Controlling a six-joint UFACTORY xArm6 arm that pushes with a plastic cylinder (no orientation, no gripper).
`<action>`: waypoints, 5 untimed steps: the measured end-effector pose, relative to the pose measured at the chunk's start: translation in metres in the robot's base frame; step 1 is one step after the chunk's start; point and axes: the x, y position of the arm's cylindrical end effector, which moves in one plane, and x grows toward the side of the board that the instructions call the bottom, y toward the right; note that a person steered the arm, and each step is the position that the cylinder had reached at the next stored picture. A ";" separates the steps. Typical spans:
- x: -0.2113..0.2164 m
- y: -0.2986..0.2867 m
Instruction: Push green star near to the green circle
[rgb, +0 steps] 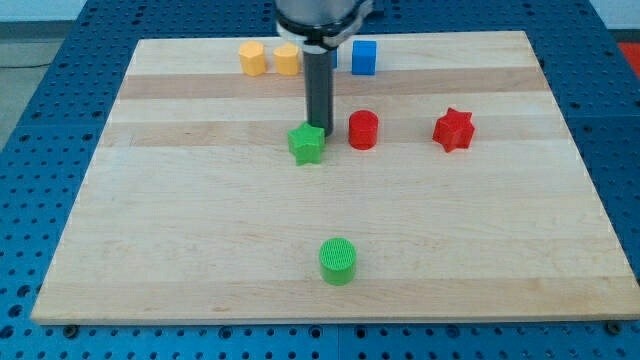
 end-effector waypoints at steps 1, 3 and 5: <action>0.002 -0.041; 0.051 -0.007; 0.070 0.026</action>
